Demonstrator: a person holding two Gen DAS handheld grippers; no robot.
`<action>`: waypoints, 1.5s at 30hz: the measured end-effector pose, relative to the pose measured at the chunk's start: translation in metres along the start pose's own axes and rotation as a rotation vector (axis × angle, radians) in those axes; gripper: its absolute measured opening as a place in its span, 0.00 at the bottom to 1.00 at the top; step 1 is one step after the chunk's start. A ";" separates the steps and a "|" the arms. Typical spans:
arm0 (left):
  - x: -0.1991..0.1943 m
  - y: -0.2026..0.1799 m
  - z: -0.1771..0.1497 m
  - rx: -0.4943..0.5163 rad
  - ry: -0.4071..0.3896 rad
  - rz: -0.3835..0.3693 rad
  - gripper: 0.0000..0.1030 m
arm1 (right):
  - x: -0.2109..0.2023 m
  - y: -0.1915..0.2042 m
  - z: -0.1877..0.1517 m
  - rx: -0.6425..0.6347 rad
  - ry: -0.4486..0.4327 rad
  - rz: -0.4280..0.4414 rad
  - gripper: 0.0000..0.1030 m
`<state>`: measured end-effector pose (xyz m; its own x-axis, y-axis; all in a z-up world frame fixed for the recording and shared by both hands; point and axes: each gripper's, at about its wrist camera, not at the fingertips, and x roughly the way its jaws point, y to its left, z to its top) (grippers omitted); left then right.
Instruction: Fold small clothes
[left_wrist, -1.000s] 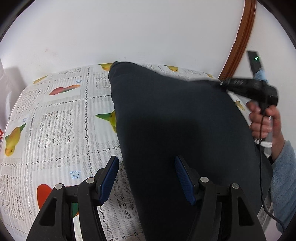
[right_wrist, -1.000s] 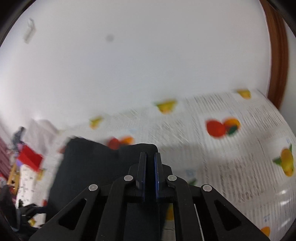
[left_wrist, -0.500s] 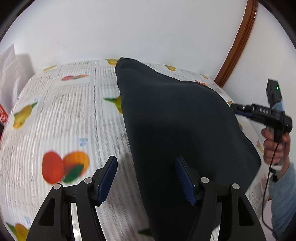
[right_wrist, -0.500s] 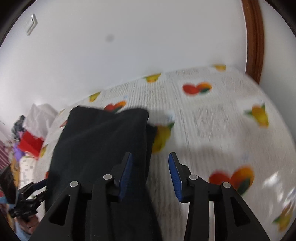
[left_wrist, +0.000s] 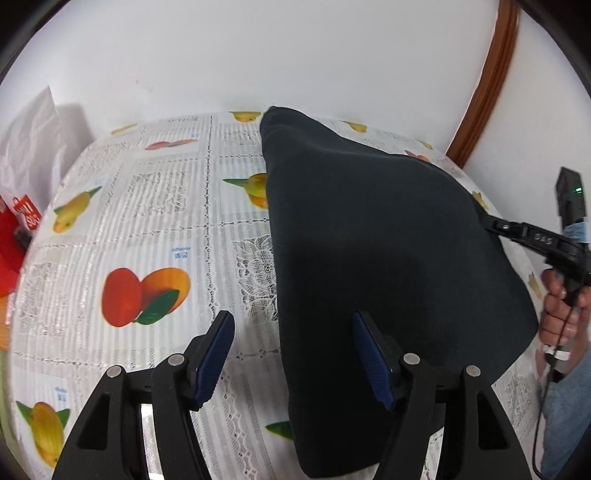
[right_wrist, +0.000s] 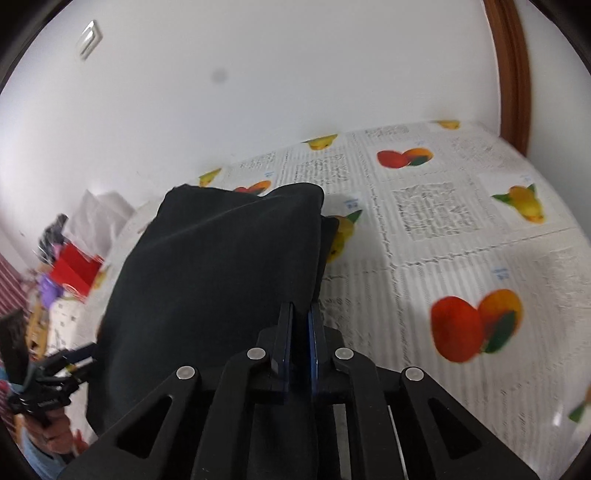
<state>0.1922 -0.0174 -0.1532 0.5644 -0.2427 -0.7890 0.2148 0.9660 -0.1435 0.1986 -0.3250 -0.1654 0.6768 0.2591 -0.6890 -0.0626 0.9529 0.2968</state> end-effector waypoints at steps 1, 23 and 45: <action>-0.003 -0.001 -0.001 0.004 -0.003 0.004 0.63 | -0.008 0.003 -0.002 -0.001 -0.009 -0.014 0.08; -0.048 0.008 -0.053 0.051 -0.012 0.011 0.60 | -0.100 -0.011 -0.107 0.062 -0.075 -0.071 0.38; -0.037 0.002 -0.070 0.112 0.004 -0.014 0.54 | -0.064 0.007 -0.099 0.013 -0.078 -0.139 0.04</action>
<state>0.1156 0.0001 -0.1659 0.5580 -0.2555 -0.7896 0.3103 0.9467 -0.0870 0.0820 -0.3187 -0.1850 0.7335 0.1109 -0.6706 0.0450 0.9765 0.2106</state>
